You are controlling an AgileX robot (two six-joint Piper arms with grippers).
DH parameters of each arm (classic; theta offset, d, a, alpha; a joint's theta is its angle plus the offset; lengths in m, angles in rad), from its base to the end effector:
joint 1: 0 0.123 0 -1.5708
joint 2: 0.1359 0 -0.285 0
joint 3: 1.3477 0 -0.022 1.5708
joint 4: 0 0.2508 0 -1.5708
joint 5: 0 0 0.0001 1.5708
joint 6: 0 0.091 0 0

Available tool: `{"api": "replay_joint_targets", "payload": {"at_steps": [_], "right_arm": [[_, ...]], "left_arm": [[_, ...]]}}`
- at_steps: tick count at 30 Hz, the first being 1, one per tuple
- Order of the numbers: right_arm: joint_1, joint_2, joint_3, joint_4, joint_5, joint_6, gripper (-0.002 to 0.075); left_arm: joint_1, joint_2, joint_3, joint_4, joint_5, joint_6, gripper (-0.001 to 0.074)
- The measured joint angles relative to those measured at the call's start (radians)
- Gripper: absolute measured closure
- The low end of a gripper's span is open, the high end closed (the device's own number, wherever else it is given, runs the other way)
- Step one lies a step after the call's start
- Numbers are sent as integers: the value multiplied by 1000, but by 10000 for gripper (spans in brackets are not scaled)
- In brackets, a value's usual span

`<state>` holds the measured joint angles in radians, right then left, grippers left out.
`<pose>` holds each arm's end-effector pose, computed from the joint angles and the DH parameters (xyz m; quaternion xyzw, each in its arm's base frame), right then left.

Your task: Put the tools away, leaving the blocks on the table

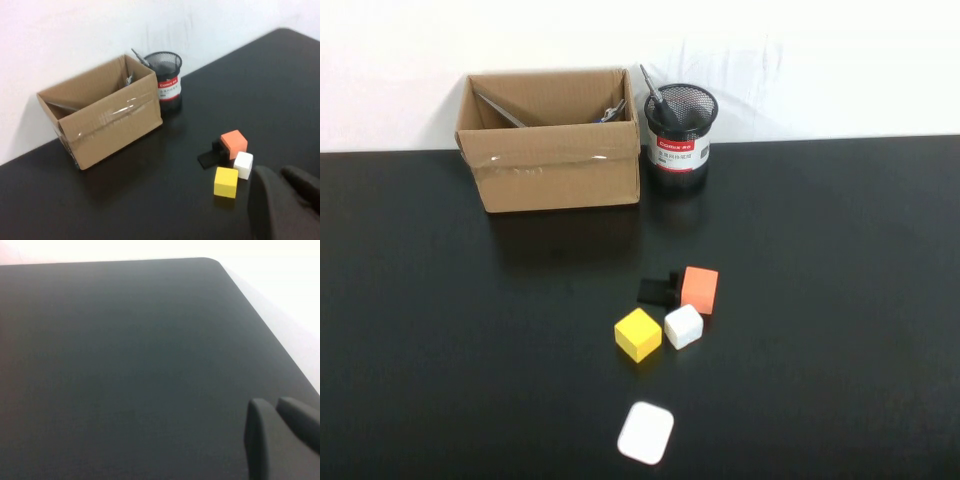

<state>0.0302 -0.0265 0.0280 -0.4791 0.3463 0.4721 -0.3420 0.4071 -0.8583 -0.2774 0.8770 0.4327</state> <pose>0.0527 -0.0127 0.1774 0.0440 0.7797 -0.0465 0.6229 0.0355 -0.0330 0.3897 0.2954 0.7525 -0.1118 0.5780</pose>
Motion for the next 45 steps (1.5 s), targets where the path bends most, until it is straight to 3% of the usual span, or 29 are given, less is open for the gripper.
{"api": "replay_joint_targets", "payload": {"at_steps": [7, 25, 29, 36, 45], "right_arm": [[0, 0, 0, 0, 0, 0, 732], [0, 0, 0, 0, 0, 0, 732], [0, 0, 0, 0, 0, 2, 732], [0, 0, 0, 0, 0, 2, 732], [0, 0, 0, 0, 0, 2, 732]], "left_arm": [[0, -186, 142, 0, -49, -13, 735], [0, -197, 170, -2, -62, -15, 735], [2, -221, 231, -2, -173, -13, 735], [75, -385, 480, -15, -551, -60, 735], [161, -419, 827, 140, -688, -345, 736]]}}
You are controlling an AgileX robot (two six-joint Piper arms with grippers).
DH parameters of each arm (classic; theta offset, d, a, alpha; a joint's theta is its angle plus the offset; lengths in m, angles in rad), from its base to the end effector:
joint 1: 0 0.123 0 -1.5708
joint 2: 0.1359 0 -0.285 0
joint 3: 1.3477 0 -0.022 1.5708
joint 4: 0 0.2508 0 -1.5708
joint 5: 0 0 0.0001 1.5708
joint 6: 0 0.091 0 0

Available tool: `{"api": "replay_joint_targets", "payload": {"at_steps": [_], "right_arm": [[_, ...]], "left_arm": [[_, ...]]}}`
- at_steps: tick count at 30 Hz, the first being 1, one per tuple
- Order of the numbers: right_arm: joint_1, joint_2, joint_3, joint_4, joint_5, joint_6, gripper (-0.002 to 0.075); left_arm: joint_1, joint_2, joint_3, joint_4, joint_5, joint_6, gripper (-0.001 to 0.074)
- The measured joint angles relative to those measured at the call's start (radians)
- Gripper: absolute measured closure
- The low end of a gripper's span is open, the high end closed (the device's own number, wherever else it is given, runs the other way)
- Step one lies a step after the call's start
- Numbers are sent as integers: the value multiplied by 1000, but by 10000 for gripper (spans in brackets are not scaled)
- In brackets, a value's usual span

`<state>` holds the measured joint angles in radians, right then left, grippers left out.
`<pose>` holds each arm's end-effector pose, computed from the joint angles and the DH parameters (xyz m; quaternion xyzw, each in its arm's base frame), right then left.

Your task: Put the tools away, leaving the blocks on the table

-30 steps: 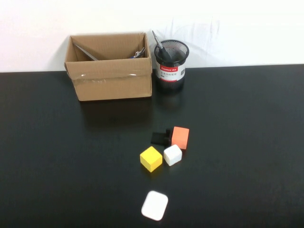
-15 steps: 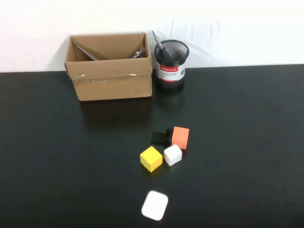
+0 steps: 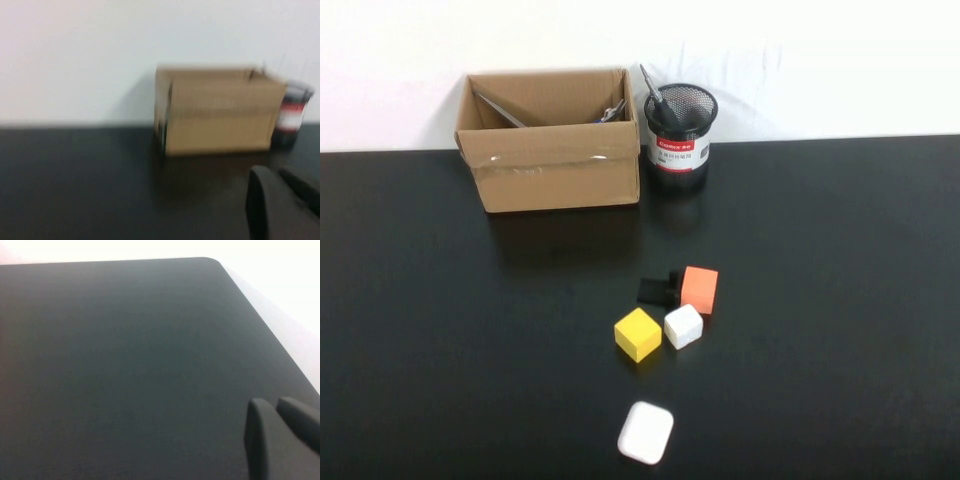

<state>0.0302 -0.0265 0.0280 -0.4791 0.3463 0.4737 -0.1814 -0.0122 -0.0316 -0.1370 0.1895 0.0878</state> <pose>0.0527 -0.0127 0.1774 0.0446 0.7796 -0.0460 0.6230 0.0525 -0.0120 0.2075 0.0577 0.7246 -0.0875 0.6812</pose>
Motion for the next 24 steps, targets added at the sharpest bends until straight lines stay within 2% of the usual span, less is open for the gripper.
{"api": "replay_joint_targets", "payload": {"at_steps": [5, 24], "right_arm": [[0, 0, 0, 0, 0, 0, 732], [0, 0, 0, 0, 0, 0, 732]], "left_arm": [[4, 0, 57, 49, 156, -52, 736], [4, 0, 58, 69, 159, -61, 736]]}}
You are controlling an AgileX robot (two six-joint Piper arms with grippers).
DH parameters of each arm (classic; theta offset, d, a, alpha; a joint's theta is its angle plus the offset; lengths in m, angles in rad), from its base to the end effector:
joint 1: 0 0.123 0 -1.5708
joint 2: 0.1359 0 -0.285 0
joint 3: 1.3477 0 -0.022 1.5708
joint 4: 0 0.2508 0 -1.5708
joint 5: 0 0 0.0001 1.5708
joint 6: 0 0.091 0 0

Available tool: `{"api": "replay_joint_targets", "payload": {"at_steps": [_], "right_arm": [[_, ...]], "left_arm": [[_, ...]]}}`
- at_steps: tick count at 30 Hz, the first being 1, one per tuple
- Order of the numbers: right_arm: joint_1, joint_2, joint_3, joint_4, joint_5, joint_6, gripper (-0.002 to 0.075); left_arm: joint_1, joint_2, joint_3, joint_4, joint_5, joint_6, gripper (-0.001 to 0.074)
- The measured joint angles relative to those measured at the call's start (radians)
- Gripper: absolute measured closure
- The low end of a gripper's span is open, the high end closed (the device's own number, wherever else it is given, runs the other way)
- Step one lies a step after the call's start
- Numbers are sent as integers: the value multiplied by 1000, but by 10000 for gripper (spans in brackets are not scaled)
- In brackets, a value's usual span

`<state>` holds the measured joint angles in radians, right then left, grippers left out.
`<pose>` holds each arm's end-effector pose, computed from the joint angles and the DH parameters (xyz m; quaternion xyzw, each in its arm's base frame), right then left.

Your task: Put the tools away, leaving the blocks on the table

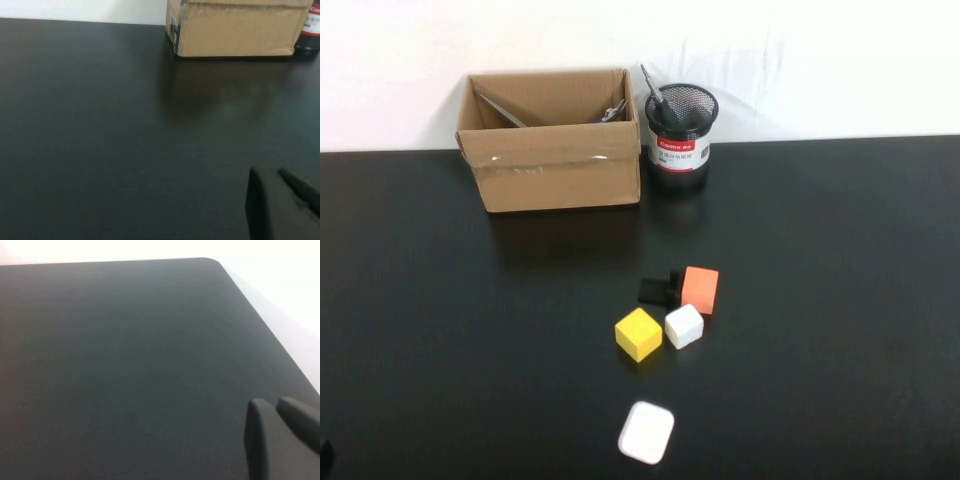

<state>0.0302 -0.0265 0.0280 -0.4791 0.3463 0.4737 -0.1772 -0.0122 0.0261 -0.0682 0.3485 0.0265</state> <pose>0.0527 -0.0127 0.1774 0.0446 0.7796 -0.0460 0.6230 0.0520 -0.0115 0.1737 0.0626 0.7947 -0.0739 0.5992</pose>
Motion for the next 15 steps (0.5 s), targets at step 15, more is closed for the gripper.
{"api": "replay_joint_targets", "payload": {"at_steps": [15], "right_arm": [[0, 0, 0, 0, 0, 0, 732]], "left_arm": [[0, 0, 0, 7, 0, 0, 736]]}}
